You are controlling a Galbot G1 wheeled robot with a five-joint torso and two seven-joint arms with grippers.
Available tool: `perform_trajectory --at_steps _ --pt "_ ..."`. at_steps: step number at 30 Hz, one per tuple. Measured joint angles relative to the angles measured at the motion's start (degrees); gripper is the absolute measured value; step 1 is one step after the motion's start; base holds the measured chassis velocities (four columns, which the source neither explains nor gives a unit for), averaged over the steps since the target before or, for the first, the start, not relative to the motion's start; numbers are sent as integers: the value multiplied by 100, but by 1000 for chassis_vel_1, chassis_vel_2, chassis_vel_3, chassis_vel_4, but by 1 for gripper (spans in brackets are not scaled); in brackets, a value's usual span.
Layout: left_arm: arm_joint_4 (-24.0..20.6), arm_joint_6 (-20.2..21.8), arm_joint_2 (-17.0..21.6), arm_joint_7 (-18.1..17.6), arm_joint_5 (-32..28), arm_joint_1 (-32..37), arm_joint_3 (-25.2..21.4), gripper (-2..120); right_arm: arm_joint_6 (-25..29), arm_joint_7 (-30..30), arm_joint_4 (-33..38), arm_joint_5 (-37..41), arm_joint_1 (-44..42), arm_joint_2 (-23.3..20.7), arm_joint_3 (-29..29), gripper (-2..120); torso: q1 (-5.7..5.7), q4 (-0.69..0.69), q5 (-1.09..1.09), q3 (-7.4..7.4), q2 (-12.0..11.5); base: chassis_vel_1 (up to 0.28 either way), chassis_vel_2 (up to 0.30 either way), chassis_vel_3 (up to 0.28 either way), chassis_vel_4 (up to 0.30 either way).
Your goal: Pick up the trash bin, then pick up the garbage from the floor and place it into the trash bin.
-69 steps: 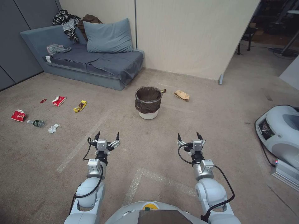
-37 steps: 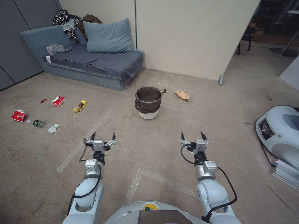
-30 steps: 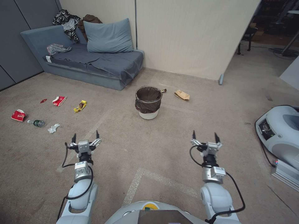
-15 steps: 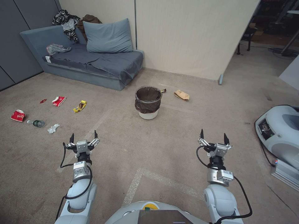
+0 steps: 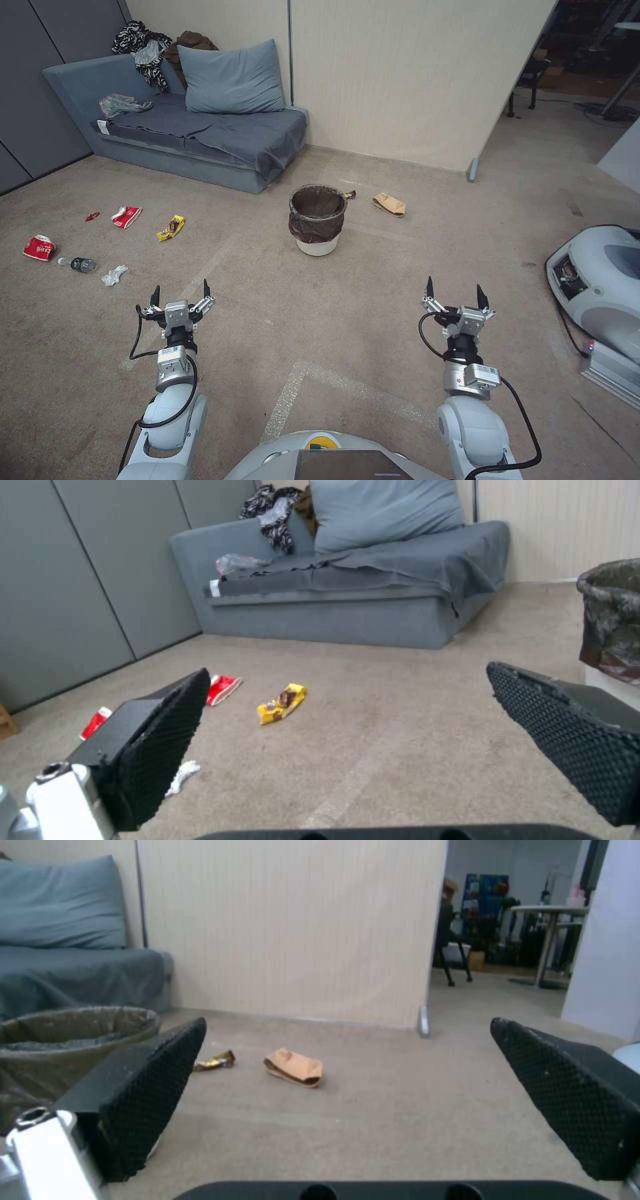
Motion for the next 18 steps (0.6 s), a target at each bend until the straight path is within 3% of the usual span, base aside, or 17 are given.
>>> perform_trajectory --at_steps 11,18 --pt "-37 1 -19 13 13 23 17 100 73 -30 -57 -8 40 13 4 100 0 0 1 0 0 -23 12 22 -16" --pt "-43 3 -39 15 21 15 19 100 81 -33 -77 -9 72 26 4 100 -1 0 1 0 0 -156 156 175 -165"
